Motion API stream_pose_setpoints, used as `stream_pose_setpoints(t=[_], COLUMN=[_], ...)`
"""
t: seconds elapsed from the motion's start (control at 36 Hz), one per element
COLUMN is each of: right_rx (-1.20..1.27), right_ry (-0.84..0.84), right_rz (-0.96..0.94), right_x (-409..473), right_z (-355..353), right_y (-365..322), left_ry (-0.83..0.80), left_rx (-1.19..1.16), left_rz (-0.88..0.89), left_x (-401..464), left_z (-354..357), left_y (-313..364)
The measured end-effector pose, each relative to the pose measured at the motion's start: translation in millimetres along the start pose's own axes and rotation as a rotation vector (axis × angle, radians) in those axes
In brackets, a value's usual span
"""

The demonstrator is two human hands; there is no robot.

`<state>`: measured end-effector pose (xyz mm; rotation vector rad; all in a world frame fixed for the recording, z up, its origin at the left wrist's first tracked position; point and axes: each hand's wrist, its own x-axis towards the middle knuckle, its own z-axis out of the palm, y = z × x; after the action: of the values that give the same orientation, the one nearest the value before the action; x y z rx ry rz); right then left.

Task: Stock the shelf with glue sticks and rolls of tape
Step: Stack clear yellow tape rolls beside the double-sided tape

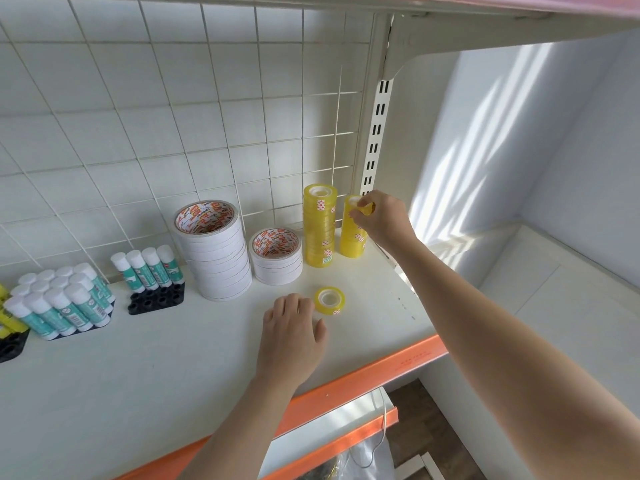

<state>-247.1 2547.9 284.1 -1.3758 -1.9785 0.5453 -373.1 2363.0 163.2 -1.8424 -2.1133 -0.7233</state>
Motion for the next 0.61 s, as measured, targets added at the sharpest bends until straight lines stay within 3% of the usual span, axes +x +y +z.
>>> stream_pose_setpoints(t=[0.61], right_rx=[-0.079], right_ry=[0.01], right_rz=[-0.115], right_x=[-17], right_z=[-1], right_y=[4], left_ry=[0.002], left_rx=[-0.003], left_rz=[-0.001], left_x=[1], left_z=[2], left_y=[-1])
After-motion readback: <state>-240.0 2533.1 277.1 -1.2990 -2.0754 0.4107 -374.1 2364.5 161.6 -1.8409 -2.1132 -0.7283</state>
